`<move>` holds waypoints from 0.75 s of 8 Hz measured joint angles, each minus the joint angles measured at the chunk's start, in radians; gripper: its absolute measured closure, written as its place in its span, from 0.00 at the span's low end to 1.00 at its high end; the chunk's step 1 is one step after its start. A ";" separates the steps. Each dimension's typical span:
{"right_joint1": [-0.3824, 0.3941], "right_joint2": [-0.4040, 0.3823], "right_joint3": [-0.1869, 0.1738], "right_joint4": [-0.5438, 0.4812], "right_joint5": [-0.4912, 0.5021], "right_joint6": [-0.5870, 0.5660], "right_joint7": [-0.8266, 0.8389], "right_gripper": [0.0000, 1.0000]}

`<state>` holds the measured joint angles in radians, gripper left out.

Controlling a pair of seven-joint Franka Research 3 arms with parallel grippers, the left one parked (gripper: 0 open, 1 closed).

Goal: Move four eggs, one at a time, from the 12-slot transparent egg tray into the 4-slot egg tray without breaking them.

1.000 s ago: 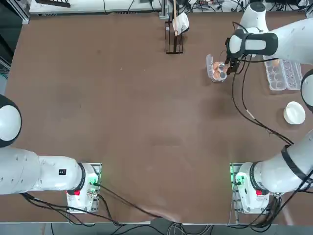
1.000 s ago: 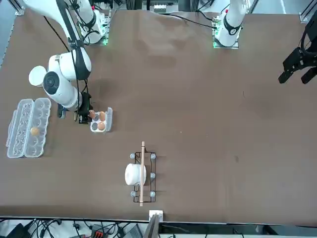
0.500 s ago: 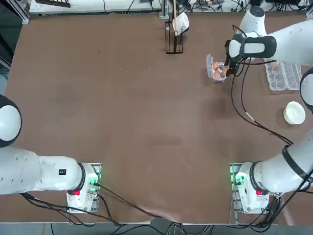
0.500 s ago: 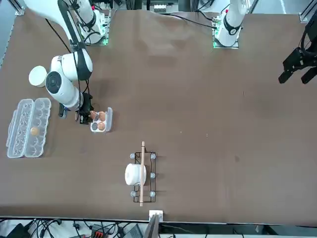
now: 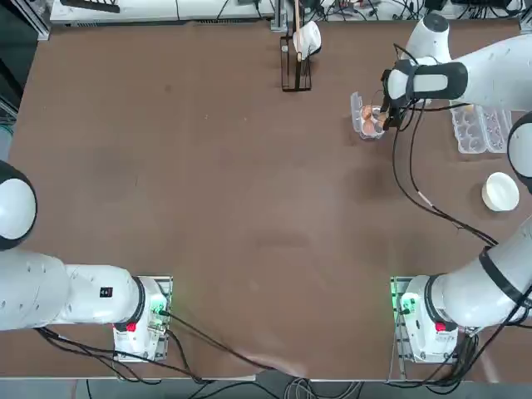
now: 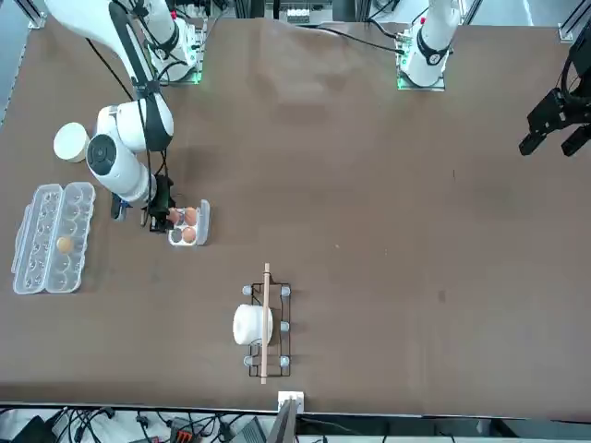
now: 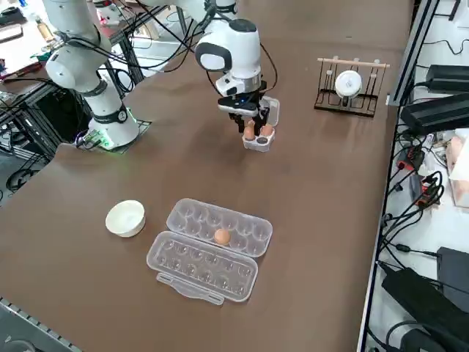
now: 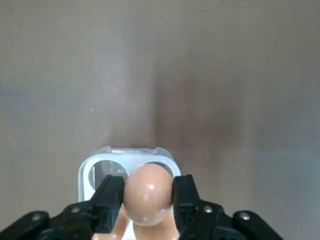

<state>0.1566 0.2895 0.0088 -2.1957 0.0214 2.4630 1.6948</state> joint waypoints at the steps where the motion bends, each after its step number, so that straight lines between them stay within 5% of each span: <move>1: 0.000 0.003 0.000 0.000 0.002 0.002 0.001 0.43; 6: 0.007 0.006 0.001 0.000 0.028 0.009 0.002 0.43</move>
<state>0.1632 0.2951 0.0094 -2.1957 0.0494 2.4719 1.6968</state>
